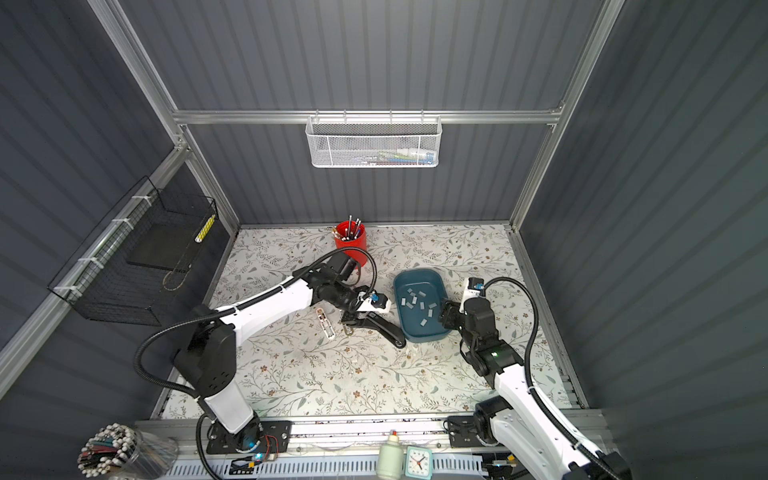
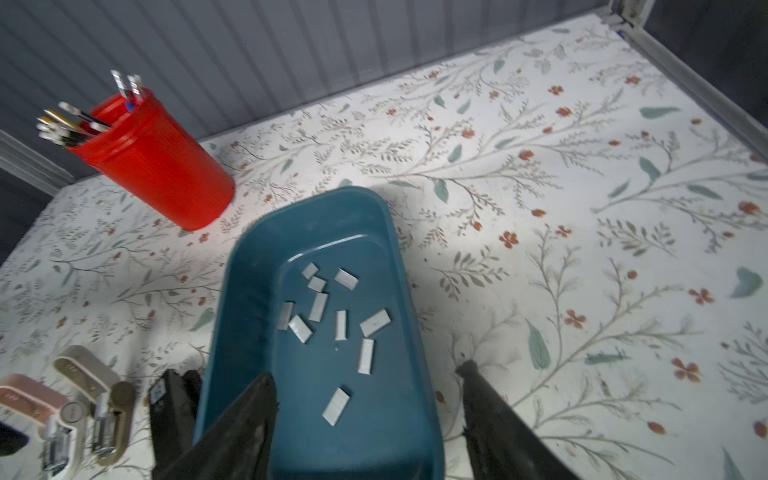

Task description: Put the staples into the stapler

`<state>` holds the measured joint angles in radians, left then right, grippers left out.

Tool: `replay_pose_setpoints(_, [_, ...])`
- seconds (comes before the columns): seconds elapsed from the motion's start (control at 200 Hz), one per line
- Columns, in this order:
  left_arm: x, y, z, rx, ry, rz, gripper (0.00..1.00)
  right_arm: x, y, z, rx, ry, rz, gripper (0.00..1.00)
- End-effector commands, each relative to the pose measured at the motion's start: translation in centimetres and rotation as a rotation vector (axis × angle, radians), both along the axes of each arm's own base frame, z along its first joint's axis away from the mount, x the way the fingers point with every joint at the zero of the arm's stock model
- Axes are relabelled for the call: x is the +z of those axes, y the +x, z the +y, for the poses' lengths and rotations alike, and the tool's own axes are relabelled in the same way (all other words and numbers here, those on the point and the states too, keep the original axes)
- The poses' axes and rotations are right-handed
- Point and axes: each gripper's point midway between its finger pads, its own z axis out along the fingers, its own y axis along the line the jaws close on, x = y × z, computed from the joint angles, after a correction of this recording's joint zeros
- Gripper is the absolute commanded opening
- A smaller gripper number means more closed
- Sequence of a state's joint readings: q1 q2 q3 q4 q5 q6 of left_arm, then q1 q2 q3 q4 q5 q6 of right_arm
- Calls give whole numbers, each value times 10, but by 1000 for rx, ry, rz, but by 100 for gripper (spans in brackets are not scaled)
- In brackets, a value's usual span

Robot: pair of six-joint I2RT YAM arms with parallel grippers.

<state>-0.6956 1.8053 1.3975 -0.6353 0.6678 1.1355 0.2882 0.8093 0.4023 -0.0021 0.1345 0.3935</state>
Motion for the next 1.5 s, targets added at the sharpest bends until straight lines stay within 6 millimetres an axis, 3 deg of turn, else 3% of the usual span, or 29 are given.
replay_pose_setpoints(0.0, [-12,-18,2,-69,88,101,61,10,7,-5,-33,28,-63,70])
replay_pose_setpoints(0.165, [-33,-11,-9,-50,134,78,63,-4,7,-16,-90,31,-103,69])
replay_pose_setpoints(0.475, [-45,5,-25,-10,146,98,67,-2,8,-11,-57,35,-120,70])
replay_pose_setpoints(0.85, [-79,-9,-33,-94,282,161,68,-5,13,-5,-29,32,-93,69])
replay_pose_setpoints(1.031, [-85,-13,-38,-113,290,157,67,-6,13,-4,-26,32,-92,69])
replay_pose_setpoints(1.246, [-81,-17,-41,-130,280,153,53,-6,13,-3,-22,33,-89,69])
replay_pose_setpoints(1.491, [-80,-20,-38,-144,291,165,27,-7,13,-3,-22,33,-88,69])
